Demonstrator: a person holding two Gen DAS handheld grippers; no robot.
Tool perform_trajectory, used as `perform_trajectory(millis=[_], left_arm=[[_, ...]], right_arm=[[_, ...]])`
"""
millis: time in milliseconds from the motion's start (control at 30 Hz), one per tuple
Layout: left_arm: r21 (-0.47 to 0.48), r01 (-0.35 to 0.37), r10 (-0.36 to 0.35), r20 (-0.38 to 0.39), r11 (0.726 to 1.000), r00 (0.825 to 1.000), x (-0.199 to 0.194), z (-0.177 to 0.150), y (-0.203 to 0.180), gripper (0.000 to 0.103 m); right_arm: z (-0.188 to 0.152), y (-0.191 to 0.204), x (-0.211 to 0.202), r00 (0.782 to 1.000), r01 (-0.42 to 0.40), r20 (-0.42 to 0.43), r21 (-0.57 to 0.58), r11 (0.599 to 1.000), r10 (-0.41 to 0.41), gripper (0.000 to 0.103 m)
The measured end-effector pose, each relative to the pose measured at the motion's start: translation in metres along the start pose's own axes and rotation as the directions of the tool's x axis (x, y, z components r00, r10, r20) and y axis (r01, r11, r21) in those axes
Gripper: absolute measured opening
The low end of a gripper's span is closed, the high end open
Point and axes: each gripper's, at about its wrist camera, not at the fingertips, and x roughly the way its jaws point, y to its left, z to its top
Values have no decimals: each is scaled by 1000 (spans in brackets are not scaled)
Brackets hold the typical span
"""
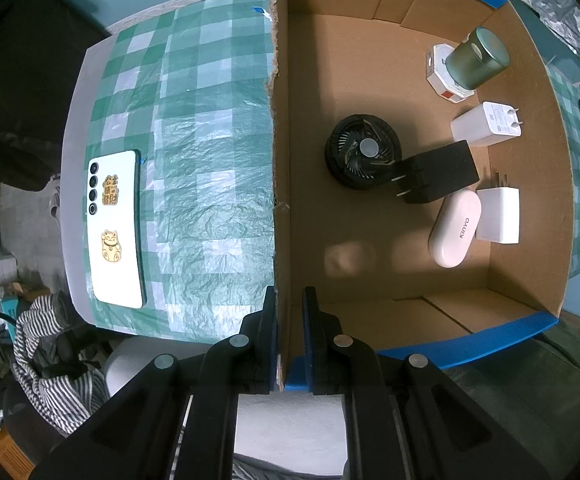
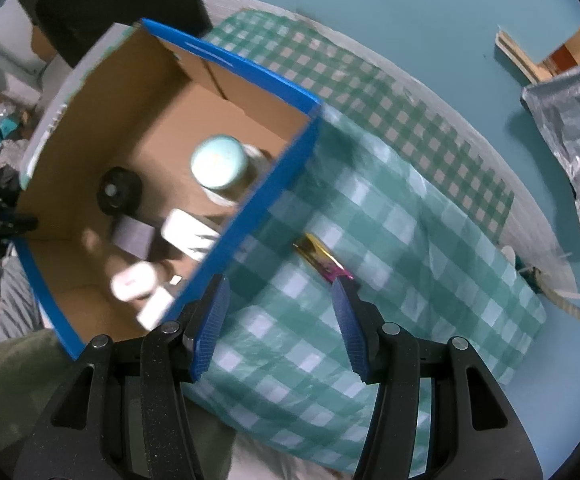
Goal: Organize rigid objects
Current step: 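Move the right gripper back over the pink-gold SANY lighter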
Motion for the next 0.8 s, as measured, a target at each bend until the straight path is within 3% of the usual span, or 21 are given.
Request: perform_trajectory(millis=[267,800], left_arm=[[-1,1,-1,0,1000,1000,0,0,1,10],[-7,-3,3,-1,1000,1000,-2,-1,3,10]], right_arm=[[-9,-28,46,999,25,-31,0,1000,-25,54],[2,-17,106,994,56,-87,-138,989,-68,54]])
